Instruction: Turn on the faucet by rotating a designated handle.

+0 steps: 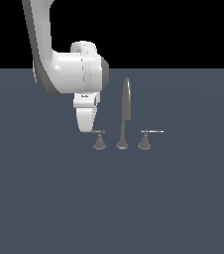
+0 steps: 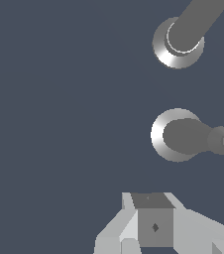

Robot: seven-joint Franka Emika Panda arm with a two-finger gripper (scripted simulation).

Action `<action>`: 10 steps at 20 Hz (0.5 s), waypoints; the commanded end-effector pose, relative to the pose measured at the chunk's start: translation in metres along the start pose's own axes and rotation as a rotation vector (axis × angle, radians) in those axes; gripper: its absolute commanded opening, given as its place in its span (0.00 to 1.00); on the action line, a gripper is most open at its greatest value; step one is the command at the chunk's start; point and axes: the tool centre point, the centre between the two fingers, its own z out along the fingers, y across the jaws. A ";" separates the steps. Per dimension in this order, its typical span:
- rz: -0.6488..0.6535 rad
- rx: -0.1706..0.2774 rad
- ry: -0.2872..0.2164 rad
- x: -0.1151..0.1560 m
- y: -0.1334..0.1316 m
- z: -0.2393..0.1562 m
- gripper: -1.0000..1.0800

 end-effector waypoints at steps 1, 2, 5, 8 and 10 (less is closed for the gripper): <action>0.000 0.000 0.000 -0.002 0.003 0.000 0.00; 0.000 0.000 0.000 -0.003 0.006 0.000 0.00; 0.000 0.000 0.000 -0.007 0.016 0.000 0.00; 0.000 0.000 0.000 -0.011 0.025 0.000 0.00; 0.000 0.000 0.000 -0.014 0.032 0.000 0.00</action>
